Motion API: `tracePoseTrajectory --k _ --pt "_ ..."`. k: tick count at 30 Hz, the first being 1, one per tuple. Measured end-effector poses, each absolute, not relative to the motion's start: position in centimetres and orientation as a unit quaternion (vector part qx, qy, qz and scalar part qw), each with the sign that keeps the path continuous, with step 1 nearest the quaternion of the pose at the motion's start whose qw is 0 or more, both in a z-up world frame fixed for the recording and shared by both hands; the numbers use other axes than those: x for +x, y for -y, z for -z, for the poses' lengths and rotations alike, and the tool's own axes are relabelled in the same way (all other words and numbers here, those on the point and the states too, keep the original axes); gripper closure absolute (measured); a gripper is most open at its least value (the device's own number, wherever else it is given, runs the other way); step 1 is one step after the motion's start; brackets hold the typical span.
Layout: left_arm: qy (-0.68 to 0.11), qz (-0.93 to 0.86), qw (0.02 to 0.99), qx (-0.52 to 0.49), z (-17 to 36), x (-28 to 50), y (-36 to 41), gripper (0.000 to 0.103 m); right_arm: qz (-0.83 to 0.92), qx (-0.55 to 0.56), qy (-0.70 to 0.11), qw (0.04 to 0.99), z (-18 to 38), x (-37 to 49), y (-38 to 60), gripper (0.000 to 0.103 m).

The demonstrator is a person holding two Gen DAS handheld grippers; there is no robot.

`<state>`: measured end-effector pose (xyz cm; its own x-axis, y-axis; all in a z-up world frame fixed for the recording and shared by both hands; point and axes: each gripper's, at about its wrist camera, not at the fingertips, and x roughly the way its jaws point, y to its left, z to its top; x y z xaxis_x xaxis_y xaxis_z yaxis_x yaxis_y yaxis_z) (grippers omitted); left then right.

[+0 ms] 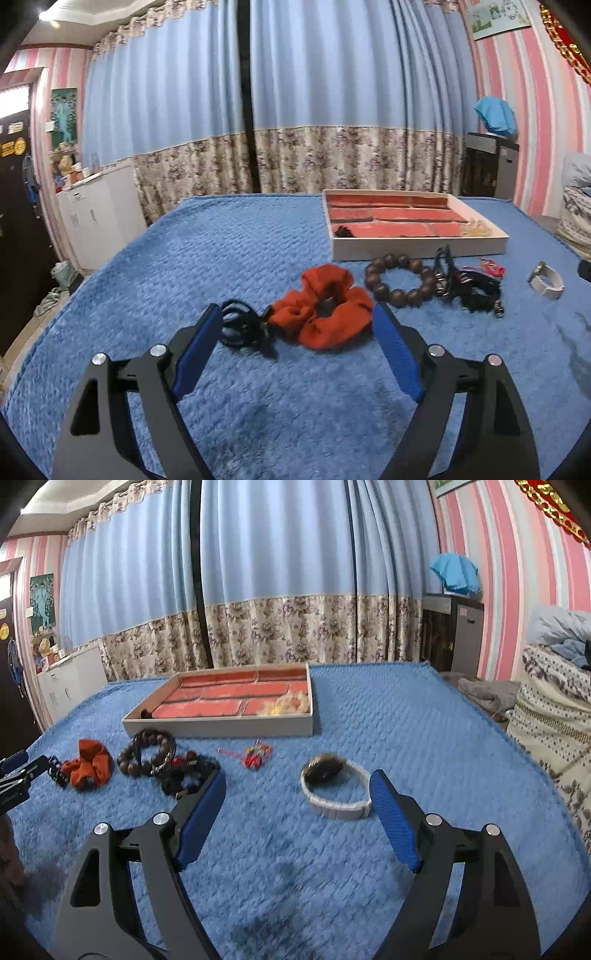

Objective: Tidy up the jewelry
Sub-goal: 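Withdraw both open tools from the tray back over the bed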

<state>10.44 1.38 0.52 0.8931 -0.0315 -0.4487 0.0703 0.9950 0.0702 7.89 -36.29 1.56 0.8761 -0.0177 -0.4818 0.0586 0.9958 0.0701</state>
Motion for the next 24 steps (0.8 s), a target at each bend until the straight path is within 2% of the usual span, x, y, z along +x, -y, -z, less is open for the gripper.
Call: tracePoseTrajectory --k 7,9,20,24 --pt "-0.232 0.029 0.971 0.038 -0.6 10.2 -1.7 0.02 0.013 0.03 -0.256 0.966 -0.9 8.0 35.5 0.024" --pt "-0.224 0.029 0.973 0.041 -0.8 9.9 -1.6 0.016 0.015 0.029 -0.266 0.964 -0.2 8.1 35.4 0.024" --pt "-0.236 0.053 0.97 0.029 -1.7 10.8 0.6 0.016 -0.007 0.034 -0.266 0.963 -1.4 9.2 34.2 0.024" --pt "-0.243 0.078 0.967 0.023 -2.4 11.8 2.8 0.016 -0.014 0.046 -0.284 0.958 -1.4 10.8 33.7 0.03"
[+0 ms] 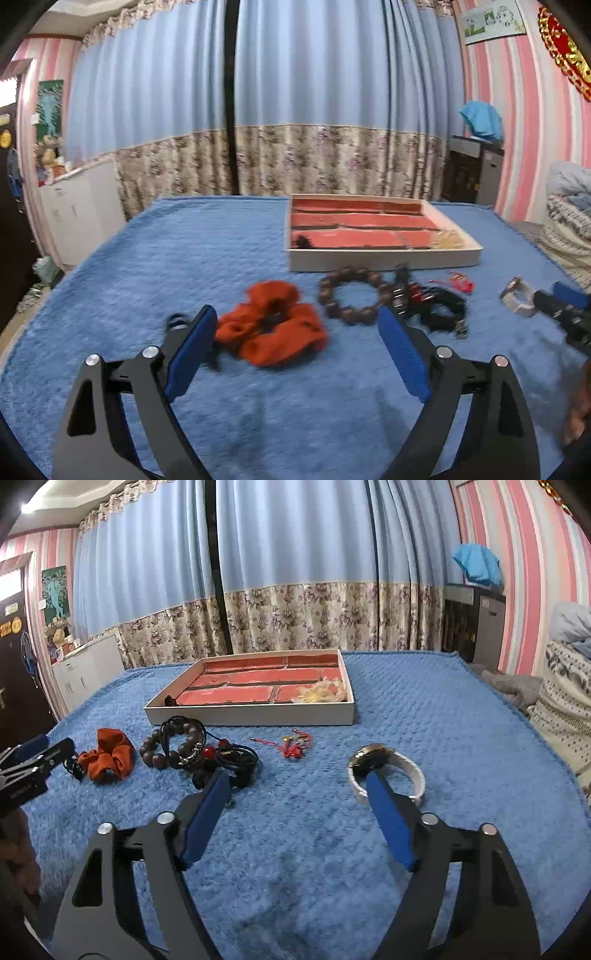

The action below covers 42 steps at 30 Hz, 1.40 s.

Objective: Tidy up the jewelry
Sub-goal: 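Withdraw both open tools from the tray back over the bed, then grasp the black cord bracelet with the left tool while the right tool grasps the red-bead cord bracelet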

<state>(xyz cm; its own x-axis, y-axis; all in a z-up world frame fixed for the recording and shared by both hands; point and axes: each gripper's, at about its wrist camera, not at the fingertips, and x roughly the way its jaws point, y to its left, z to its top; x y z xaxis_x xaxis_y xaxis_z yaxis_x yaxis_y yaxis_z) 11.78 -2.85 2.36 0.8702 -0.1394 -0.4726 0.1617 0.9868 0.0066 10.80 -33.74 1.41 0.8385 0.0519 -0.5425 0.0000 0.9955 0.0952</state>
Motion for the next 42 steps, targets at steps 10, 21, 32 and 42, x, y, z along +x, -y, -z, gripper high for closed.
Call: tracePoseTrajectory --k 10,21,32,42 --pt "-0.253 0.109 0.961 0.036 -2.3 15.1 7.1 0.016 -0.037 0.056 -0.317 0.946 -0.6 14.5 33.6 0.046" --pt "-0.284 0.119 0.951 0.034 -1.0 18.6 9.2 0.017 -0.06 0.053 -0.344 0.936 0.3 18.1 33.1 0.047" --pt "-0.328 0.146 0.932 0.043 1.1 21.1 10.5 0.061 -0.098 0.047 -0.385 0.916 1.8 21.2 32.4 0.054" --pt "-0.351 0.161 0.921 0.037 2.1 22.0 10.6 0.078 -0.13 0.061 -0.419 0.896 3.2 22.0 31.7 0.088"
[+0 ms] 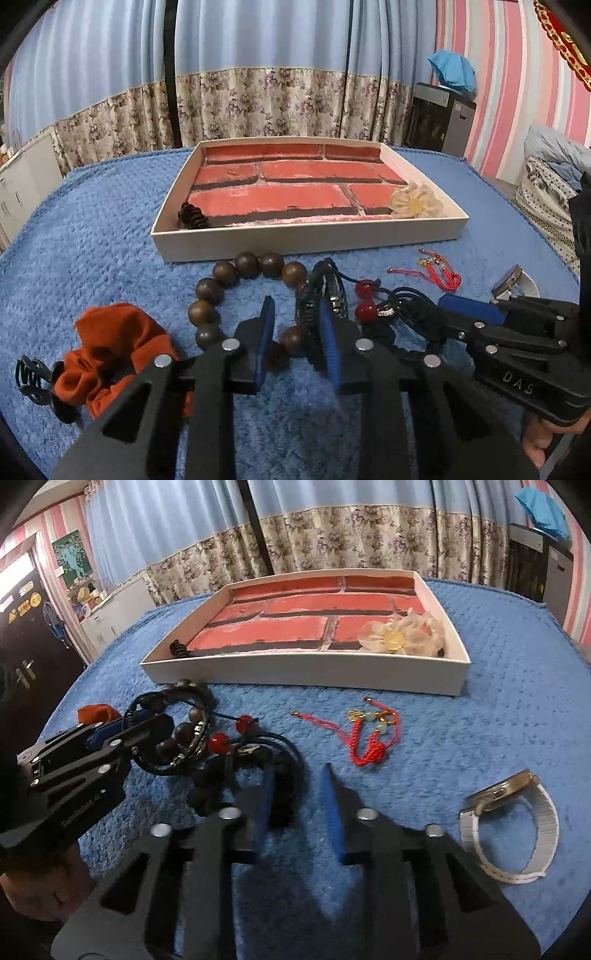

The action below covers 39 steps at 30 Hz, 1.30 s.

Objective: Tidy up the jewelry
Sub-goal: 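Grasp the black cord bracelet with the left tool while the right tool grasps the red-bead cord bracelet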

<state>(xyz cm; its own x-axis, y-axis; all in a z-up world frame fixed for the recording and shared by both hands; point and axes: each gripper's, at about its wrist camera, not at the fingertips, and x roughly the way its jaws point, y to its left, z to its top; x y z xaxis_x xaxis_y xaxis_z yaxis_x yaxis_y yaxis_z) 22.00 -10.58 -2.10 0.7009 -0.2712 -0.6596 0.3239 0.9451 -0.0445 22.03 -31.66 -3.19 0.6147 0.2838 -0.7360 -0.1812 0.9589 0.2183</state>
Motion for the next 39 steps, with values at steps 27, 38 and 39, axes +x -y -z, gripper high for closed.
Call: tracePoseTrajectory --k 27,38,39 --pt "-0.348 0.154 0.924 0.035 1.4 20.7 10.1 0.084 -0.067 0.022 -0.399 0.914 2.4 19.6 31.6 0.098" --pt "-0.346 0.153 0.925 0.039 1.7 20.3 10.0 0.084 -0.059 0.028 -0.412 0.909 3.2 19.8 32.3 0.096" --pt "-0.346 0.154 0.925 0.039 1.8 20.3 10.0 0.084 -0.06 0.029 -0.414 0.908 3.3 19.7 32.3 0.096"
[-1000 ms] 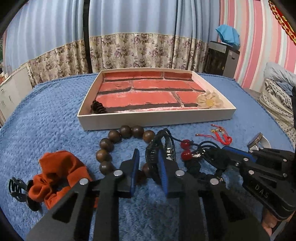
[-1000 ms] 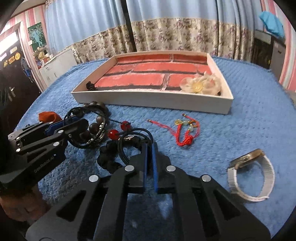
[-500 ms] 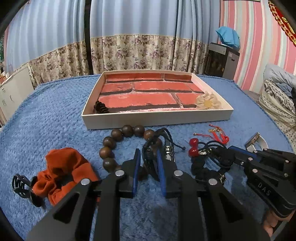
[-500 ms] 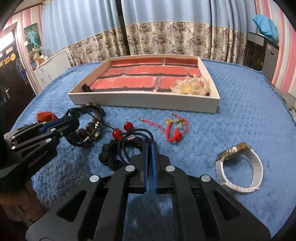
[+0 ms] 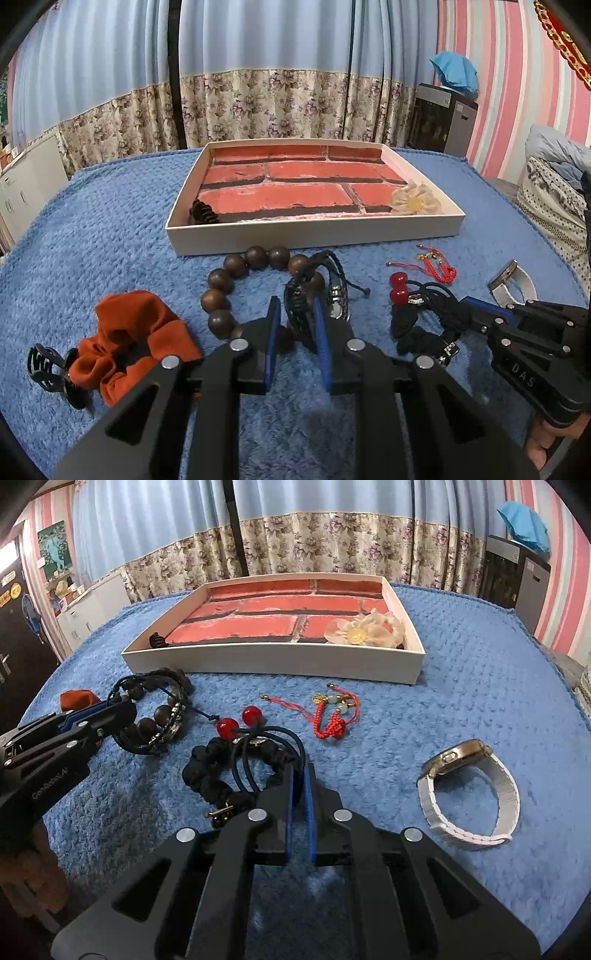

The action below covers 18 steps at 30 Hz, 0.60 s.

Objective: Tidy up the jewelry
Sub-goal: 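Grasp the black cord bracelet with the left tool while the right tool grasps the red-bead cord bracelet, then lift both bracelets and carry them over the brick-lined tray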

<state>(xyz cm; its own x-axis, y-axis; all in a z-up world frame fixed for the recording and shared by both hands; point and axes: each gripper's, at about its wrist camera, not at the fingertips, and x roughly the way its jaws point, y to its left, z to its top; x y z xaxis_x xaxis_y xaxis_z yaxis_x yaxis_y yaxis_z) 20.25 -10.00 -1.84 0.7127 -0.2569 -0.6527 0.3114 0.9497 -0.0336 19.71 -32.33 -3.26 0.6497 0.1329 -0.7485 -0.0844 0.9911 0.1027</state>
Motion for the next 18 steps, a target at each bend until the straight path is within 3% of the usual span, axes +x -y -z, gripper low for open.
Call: tracePoseTrajectory --k 14,18 --pt "-0.353 0.158 0.921 0.043 2.1 20.3 10.3 0.085 -0.064 0.04 -0.423 0.903 3.7 20.3 32.6 0.089" --pt "-0.35 0.156 0.923 0.041 1.9 20.3 10.0 0.085 -0.077 0.05 -0.388 0.917 2.0 19.0 32.7 0.072"
